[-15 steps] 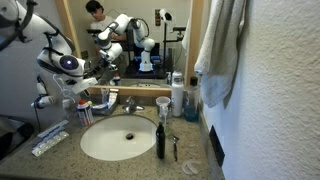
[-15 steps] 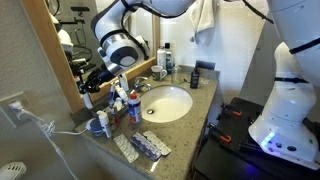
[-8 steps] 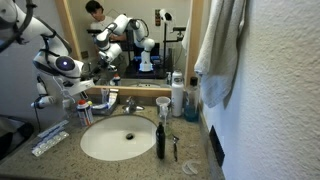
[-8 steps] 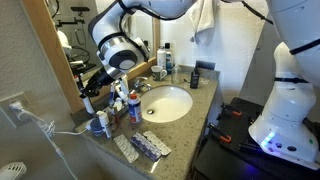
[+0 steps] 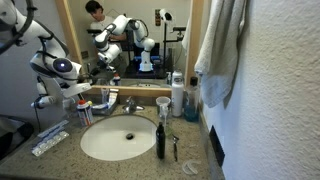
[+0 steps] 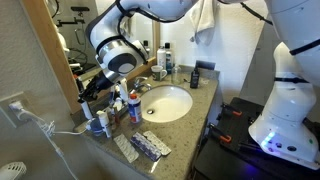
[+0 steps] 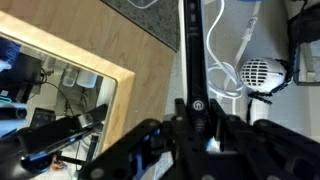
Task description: Put the toothbrush on the charging station
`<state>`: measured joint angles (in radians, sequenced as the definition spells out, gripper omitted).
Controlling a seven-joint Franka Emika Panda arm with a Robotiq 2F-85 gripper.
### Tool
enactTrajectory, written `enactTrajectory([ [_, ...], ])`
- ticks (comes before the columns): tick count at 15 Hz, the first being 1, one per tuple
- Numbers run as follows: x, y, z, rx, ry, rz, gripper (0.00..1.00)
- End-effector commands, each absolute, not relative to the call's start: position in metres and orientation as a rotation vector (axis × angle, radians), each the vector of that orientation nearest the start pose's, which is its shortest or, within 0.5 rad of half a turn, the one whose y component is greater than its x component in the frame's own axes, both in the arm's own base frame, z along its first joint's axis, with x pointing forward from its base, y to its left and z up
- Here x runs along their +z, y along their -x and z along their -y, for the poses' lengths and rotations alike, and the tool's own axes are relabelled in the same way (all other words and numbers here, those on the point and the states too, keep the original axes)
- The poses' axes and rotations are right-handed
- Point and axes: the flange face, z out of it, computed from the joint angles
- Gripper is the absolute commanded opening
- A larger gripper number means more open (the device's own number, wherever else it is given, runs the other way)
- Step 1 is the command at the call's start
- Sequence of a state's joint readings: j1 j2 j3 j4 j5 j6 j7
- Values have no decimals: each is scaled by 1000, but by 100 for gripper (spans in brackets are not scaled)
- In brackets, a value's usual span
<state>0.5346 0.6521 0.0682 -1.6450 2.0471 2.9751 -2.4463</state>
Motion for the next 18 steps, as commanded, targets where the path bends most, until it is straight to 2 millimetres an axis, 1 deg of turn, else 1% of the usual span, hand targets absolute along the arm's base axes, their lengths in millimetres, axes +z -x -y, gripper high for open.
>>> enactTrajectory([
  [1, 241, -585, -326, -1249, 2295, 1259, 7],
  [4, 242, -584, -326, -1243, 2294, 1241, 7],
  [14, 231, -582, -330, -1207, 2301, 1199, 7],
  [18, 232, -585, -330, -1217, 2297, 1182, 7],
])
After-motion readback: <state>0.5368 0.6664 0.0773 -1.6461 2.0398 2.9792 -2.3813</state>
